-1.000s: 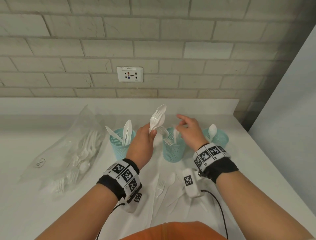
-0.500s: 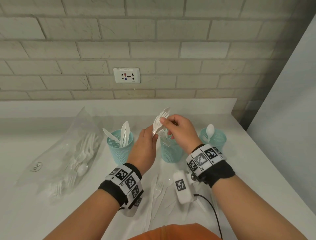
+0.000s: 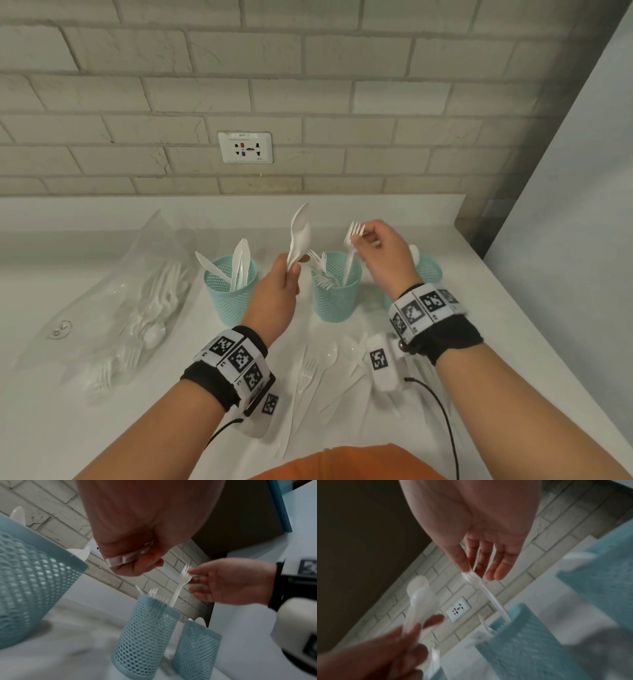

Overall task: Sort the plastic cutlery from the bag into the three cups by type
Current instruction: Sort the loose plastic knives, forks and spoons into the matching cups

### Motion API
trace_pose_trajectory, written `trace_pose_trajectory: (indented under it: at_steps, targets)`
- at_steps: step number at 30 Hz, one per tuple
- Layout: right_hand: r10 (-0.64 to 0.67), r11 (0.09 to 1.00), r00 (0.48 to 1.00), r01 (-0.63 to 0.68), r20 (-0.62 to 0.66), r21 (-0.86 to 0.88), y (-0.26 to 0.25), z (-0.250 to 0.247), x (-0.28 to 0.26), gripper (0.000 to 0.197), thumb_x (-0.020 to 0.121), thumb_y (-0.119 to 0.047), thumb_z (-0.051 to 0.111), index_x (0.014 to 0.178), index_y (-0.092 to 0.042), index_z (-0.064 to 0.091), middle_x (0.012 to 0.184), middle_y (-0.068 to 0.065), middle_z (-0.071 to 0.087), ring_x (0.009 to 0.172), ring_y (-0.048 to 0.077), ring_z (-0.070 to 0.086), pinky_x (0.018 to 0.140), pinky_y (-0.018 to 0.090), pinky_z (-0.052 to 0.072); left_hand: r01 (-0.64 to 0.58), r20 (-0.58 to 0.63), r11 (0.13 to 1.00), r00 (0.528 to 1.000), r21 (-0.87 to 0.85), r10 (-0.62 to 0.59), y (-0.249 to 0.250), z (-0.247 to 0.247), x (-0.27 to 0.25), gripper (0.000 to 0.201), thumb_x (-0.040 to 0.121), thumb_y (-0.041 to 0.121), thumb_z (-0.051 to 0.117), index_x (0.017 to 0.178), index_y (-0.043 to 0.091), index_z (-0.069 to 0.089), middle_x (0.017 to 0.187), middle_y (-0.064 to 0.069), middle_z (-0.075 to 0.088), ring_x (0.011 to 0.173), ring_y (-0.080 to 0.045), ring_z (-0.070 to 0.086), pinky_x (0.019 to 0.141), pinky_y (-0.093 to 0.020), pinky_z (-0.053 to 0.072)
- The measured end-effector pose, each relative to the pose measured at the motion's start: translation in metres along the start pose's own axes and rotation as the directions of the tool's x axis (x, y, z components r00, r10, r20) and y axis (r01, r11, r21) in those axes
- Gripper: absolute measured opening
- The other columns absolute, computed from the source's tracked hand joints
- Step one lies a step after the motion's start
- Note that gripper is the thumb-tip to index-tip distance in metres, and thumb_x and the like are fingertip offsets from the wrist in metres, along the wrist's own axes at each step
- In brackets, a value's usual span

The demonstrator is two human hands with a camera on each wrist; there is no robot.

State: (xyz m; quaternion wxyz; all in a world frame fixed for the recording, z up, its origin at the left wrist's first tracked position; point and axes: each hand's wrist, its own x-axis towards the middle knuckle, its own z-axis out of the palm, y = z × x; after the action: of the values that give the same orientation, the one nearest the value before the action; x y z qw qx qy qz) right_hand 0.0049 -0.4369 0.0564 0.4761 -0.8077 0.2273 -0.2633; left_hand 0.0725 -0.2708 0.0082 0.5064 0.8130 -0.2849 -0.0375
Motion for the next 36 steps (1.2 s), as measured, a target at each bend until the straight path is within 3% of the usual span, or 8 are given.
trace_pose_trajectory:
  at_steps: [6, 12, 17, 21, 25, 32, 34, 36]
  targets:
    - [-0.062, 0.978, 0.994, 0.079, 0.089, -0.192, 0.011, -0.002, -0.015, 0.039, 0.097, -0.041, 0.044, 0.118, -0.016, 0.065, 0.108, 0.000, 0.060, 0.115, 0.020, 0.046, 0.109, 0.040, 0.028, 0.040, 0.080, 0.998, 0.996, -0.040, -0.036, 0.018, 0.007, -0.006, 0.040, 0.100, 0.040, 0.031, 0.118, 0.013, 0.053, 0.096, 0.002, 0.059, 0.086, -0.014, 0.054, 0.071, -0.025, 0.039]
    - [0.018, 0.998, 0.969, -0.033, 0.246, 0.056, 0.013, 0.006, -0.023, 0.072, 0.065, -0.088, 0.042, 0.088, -0.025, 0.068, 0.109, 0.010, 0.059, 0.112, 0.022, 0.055, 0.103, 0.040, 0.041, 0.078, 0.198, 0.959, 0.980, -0.273, -0.024, 0.038, 0.027, -0.009, 0.043, 0.100, 0.042, 0.027, 0.100, 0.021, 0.065, 0.065, 0.013, 0.045, 0.056, 0.000, 0.042, 0.061, -0.019, 0.034]
    - [0.006, 0.994, 0.978, -0.027, 0.208, 0.103, 0.017, -0.009, -0.031, 0.033, 0.082, -0.056, 0.059, 0.084, -0.023, 0.064, 0.103, 0.016, 0.061, 0.097, 0.022, 0.062, 0.094, 0.037, 0.047, 0.079, 0.278, 0.938, 0.960, -0.339, 0.019, 0.045, 0.037, -0.011, 0.034, 0.102, 0.030, 0.033, 0.081, 0.020, 0.058, 0.070, 0.003, 0.050, 0.056, -0.006, 0.040, 0.058, -0.018, 0.035]
    - [-0.032, 0.982, 0.951, -0.027, 0.308, 0.185, 0.019, -0.021, -0.038, 0.033, 0.091, -0.040, 0.055, 0.084, -0.009, 0.062, 0.066, 0.011, 0.061, 0.072, 0.021, 0.062, 0.089, 0.045, 0.047, 0.075, 0.323, 0.945, 0.946, -0.319, 0.034, 0.045, 0.044, -0.017, 0.031, 0.102, 0.026, 0.033, 0.081, 0.015, 0.052, 0.073, 0.004, 0.053, 0.054, -0.002, 0.043, 0.055, -0.013, 0.038]
    - [-0.021, 0.989, 0.943, -0.030, 0.333, 0.148, 0.015, -0.032, -0.043, 0.027, 0.091, -0.038, 0.058, 0.095, -0.011, 0.062, 0.072, 0.002, 0.064, 0.074, 0.016, 0.063, 0.086, 0.038, 0.050, 0.120, 0.405, 0.939, 0.914, -0.322, 0.022, 0.048, 0.046, -0.022, 0.027, 0.102, 0.024, 0.034, 0.090, 0.015, 0.056, 0.075, 0.003, 0.057, 0.065, -0.010, 0.051, 0.063, -0.016, 0.045]
    - [0.017, 0.998, 0.996, -0.011, -0.085, 0.067, 0.012, -0.079, -0.010, 0.013, 0.095, -0.025, 0.054, 0.094, -0.012, 0.056, 0.066, -0.001, 0.057, 0.055, 0.007, 0.055, 0.051, 0.010, 0.045, 0.087, 0.320, 0.996, 0.944, -0.016, -0.077, 0.027, 0.035, -0.025, 0.024, 0.095, 0.032, 0.051, 0.107, 0.017, 0.065, 0.089, 0.008, 0.067, 0.075, -0.010, 0.064, 0.074, -0.025, 0.043]
    - [0.024, 1.000, 0.977, -0.027, -0.214, -0.009, 0.026, -0.085, 0.005, 0.015, 0.093, -0.026, 0.055, 0.092, -0.011, 0.057, 0.072, 0.004, 0.062, 0.058, 0.010, 0.061, 0.052, 0.010, 0.049, 0.107, 0.271, 0.994, 0.957, 0.012, -0.106, 0.020, 0.030, -0.031, 0.021, 0.093, 0.035, 0.055, 0.103, 0.020, 0.065, 0.089, 0.009, 0.066, 0.074, -0.009, 0.063, 0.071, -0.024, 0.042]
    - [0.046, 0.994, 0.955, -0.073, -0.292, -0.085, 0.044, -0.083, 0.018, 0.024, 0.090, -0.030, 0.057, 0.093, -0.007, 0.060, 0.085, 0.013, 0.066, 0.070, 0.023, 0.067, 0.069, 0.027, 0.058, 0.122, 0.258, 0.989, 0.956, 0.084, -0.140, 0.016, 0.029, -0.040, 0.018, 0.091, 0.038, 0.056, 0.099, 0.024, 0.064, 0.090, 0.010, 0.064, 0.078, -0.008, 0.063, 0.071, -0.024, 0.042]
